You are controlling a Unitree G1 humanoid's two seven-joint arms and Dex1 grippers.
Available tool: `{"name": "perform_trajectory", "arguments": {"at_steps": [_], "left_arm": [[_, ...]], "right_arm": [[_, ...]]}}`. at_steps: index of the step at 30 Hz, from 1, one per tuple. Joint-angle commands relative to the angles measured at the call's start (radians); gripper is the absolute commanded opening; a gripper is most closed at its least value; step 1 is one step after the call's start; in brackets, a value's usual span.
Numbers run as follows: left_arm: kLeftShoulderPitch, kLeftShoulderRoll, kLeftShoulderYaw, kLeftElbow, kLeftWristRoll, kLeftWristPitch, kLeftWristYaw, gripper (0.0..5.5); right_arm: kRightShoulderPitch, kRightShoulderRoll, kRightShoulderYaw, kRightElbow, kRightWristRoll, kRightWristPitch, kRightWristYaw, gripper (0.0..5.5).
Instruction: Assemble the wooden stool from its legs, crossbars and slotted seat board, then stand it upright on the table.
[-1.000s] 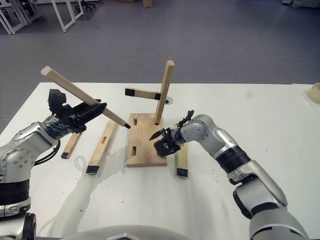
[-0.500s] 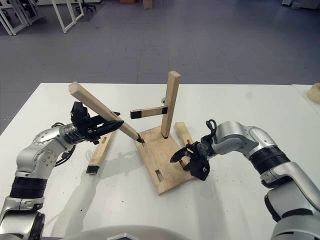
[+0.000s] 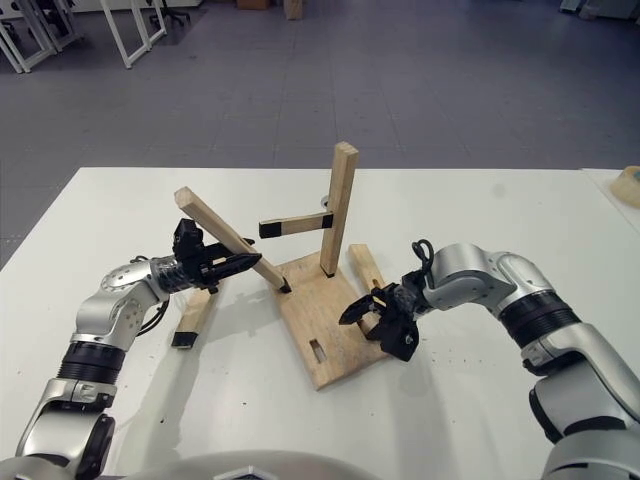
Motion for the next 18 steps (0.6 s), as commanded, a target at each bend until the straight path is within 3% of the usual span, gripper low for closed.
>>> {"name": "perform_trajectory", "arguments": {"at_steps": [1,18], "left_arm": [[0.001,0.034,-0.058,0.020,0.080,0.039,-0.016,2.04],[-0.072,0.040,-0.177,-0.037,0.132,0.344,0.098,2.04]], "right_arm": [[0.020,0.013,0.018,-0.006,-0.023,0.028,-0.004,3.32],[0.079,0.026,-0.007,-0.085,-0.013,0.127,-0.021,3.32]]}}
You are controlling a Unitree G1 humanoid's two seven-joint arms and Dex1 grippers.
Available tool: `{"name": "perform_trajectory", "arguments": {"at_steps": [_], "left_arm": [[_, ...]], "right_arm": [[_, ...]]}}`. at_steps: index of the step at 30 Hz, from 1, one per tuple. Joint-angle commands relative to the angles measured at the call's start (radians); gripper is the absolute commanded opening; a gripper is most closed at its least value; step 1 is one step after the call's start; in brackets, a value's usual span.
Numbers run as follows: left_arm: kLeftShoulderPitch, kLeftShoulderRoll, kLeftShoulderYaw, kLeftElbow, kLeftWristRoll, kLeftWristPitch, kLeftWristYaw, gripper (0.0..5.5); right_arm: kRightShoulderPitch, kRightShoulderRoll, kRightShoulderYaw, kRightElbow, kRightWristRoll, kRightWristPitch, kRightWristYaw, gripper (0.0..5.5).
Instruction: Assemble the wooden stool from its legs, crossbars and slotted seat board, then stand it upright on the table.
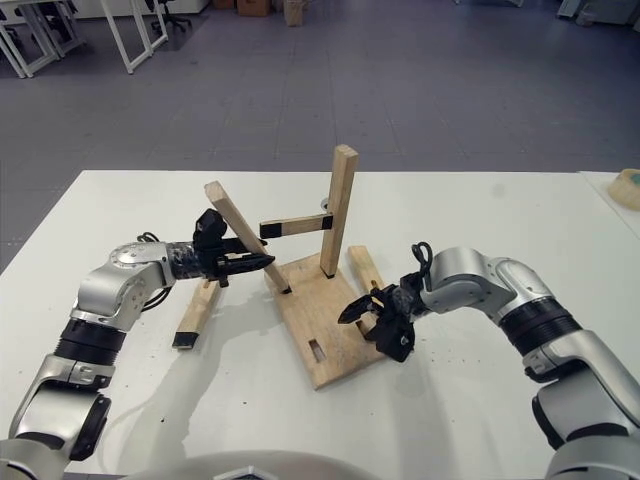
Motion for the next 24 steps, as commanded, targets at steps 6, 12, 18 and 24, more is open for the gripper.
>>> {"name": "perform_trajectory", "arguments": {"at_steps": [6,12,18,24], "left_arm": [[0.048,0.004,-0.013,0.086,-0.003,0.153,0.002,2.04],[0.071,-0.008,-0.030,0.060,0.019,0.115,0.023,2.04],[0.094,-0.008,-0.028,0.028,0.022,0.100,0.045,2.04],[0.116,-0.009,-0.023,0.002,0.025,0.083,0.070,2.04]], "right_arm": [[0.079,0.017,-0.003,-0.001,-0.083,0.009,-0.050,3.32],[0.114,0.026,-0.069,-0.108,0.094,0.184,-0.059,3.32],[0.048,0.007,-0.138,-0.237,0.171,0.303,-0.022,3.32],[-0.071,0.089,-0.279,-0.294,0.253,0.658,-0.050,3.32]]}}
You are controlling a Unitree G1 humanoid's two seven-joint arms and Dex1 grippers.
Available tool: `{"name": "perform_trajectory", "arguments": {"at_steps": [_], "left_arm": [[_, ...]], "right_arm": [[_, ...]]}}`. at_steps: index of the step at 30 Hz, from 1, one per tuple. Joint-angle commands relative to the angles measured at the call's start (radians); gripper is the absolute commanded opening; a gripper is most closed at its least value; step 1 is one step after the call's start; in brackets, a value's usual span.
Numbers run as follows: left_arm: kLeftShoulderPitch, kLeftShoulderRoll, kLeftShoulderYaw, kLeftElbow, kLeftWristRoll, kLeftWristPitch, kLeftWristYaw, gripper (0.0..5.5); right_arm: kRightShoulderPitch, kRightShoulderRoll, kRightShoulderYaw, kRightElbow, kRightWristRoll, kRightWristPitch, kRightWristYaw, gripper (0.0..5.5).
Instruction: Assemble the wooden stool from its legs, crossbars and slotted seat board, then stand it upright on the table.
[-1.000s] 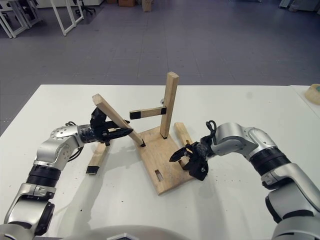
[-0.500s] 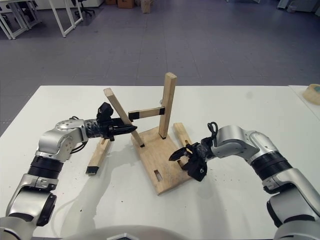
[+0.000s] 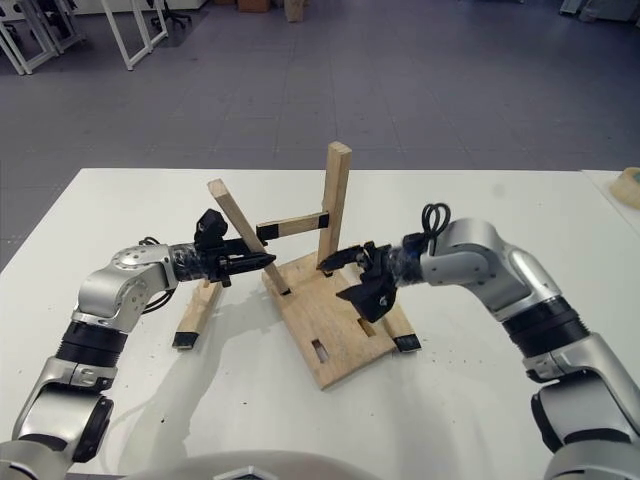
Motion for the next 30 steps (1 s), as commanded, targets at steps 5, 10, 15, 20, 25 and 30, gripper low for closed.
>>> {"name": "perform_trajectory", "arguments": {"at_steps": [5,10,15,20,25,30], "left_arm": [[0.081,0.000,-0.060,0.009,0.067,0.035,0.045,2.04],[0.071,-0.008,-0.070,0.006,0.075,0.037,0.058,2.04],[0.049,-0.012,-0.071,0.004,0.072,0.039,0.064,2.04],[0.008,-0.024,-0.053,-0.051,0.074,0.042,0.109,2.04],[0.002,-0.040,-0.101,-0.140,0.121,0.075,0.171,2.04],[0.067,-0.020,-0.153,-0.078,0.190,0.083,0.209,2.04]], "right_arm": [[-0.189,0.318,-0.090,-0.032,0.040,0.532,-0.180,2.54],[-0.259,0.469,0.008,0.145,-0.092,0.544,-0.264,2.54],[-0.150,0.447,0.091,0.261,-0.106,0.565,-0.131,2.54],[-0.086,0.381,0.138,0.312,-0.161,0.563,-0.078,2.54],[-0.039,0.426,0.007,0.190,-0.026,0.670,-0.151,2.54],[-0.162,0.491,-0.242,-0.001,0.096,0.808,-0.348,2.54]]}}
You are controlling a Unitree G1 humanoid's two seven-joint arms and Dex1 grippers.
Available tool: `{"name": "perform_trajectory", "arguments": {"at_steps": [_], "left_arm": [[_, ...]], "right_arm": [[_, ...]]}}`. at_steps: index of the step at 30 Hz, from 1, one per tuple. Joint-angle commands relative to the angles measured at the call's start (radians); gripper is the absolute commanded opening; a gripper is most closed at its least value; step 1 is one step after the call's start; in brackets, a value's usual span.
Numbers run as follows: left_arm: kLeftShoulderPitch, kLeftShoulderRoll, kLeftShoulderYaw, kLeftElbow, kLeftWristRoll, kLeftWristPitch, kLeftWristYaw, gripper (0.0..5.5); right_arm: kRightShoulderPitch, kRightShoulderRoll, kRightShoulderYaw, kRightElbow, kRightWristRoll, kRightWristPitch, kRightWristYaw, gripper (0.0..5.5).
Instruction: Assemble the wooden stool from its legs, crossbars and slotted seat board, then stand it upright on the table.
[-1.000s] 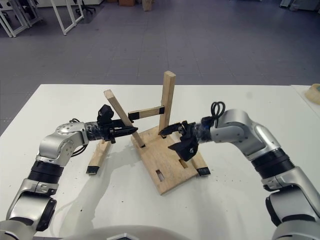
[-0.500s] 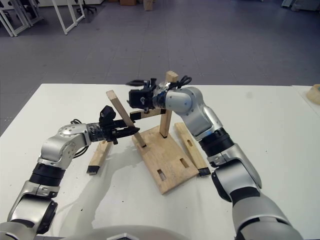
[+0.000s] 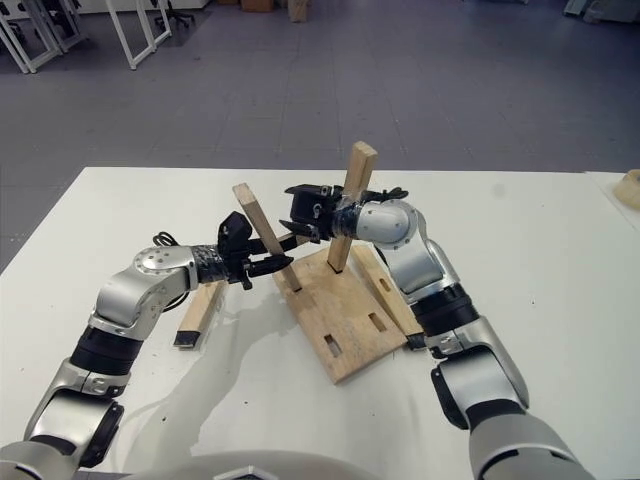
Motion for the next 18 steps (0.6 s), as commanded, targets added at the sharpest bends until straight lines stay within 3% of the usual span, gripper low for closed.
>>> {"name": "perform_trajectory", "arguments": {"at_steps": [1,11,16,18], "left_arm": [[0.083,0.027,-0.064,0.096,0.095,0.037,0.045,2.04],[0.013,-0.004,-0.028,0.298,0.013,0.134,-0.004,2.04],[-0.018,-0.002,-0.014,0.262,-0.008,0.108,-0.010,2.04],[-0.030,0.002,-0.006,0.235,-0.008,0.092,-0.011,2.50]], "right_arm": [[-0.103,0.015,-0.145,-0.120,0.046,0.082,-0.112,2.54],[-0.025,0.044,-0.165,-0.273,0.095,0.145,-0.156,2.54],[-0.005,0.039,-0.196,-0.289,0.111,0.152,-0.188,2.54],[0.004,0.030,-0.204,-0.290,0.113,0.155,-0.195,2.54]]}}
